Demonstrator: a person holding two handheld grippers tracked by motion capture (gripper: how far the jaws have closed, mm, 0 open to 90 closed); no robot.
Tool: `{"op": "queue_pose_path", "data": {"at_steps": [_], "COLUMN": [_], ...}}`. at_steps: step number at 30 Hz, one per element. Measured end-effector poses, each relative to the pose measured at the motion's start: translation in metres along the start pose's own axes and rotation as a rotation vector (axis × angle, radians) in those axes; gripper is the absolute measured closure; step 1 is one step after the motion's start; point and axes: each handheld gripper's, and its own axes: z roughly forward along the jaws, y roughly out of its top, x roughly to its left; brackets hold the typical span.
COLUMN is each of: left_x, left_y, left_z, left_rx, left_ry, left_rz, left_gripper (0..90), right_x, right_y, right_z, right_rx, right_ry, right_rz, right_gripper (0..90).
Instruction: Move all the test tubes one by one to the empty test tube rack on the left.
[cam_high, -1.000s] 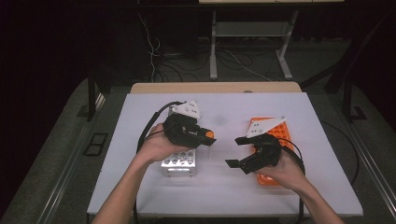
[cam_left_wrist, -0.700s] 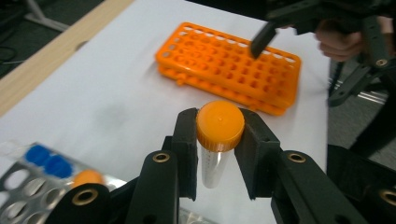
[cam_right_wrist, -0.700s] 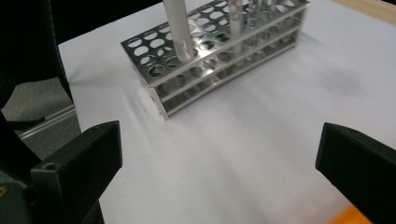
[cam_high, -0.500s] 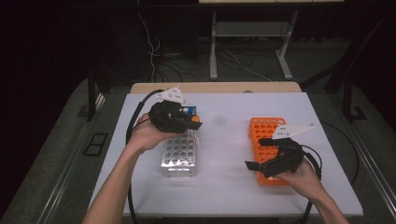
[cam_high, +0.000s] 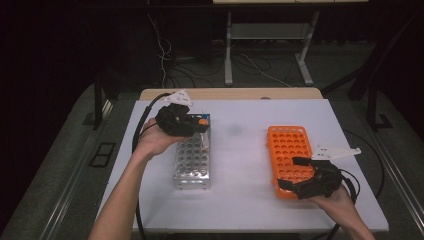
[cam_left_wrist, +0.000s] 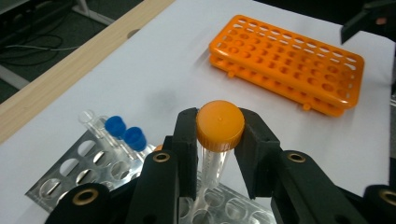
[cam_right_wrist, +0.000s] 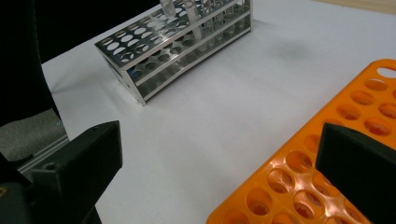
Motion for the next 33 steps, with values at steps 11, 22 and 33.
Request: {"op": "queue_pose_path", "data": {"at_steps": [11, 22, 33], "left_x": [0.015, 0.018, 0.013], "left_y": [-0.017, -0.032, -0.041], "left_z": [0.017, 0.034, 0.031], "left_rx": [0.011, 0.024, -0.007], "left_ry": [0.008, 0.001, -0.023], "left_rz": [-0.035, -0.052, -0.104], "left_gripper": [69.1, 68.9, 53.2], "right_x": [0.002, 0.001, -0.001], "right_y": [-0.011, -0.015, -0.019], "right_z": [-0.001, -0.004, -0.004], "right_rx": [-0.004, -0.007, -0.009], "right_ry": [0.003, -0.006, -0.01], "right_rz": [0.006, 0.014, 0.019], "right_gripper": [0.3, 0.3, 0.3]}}
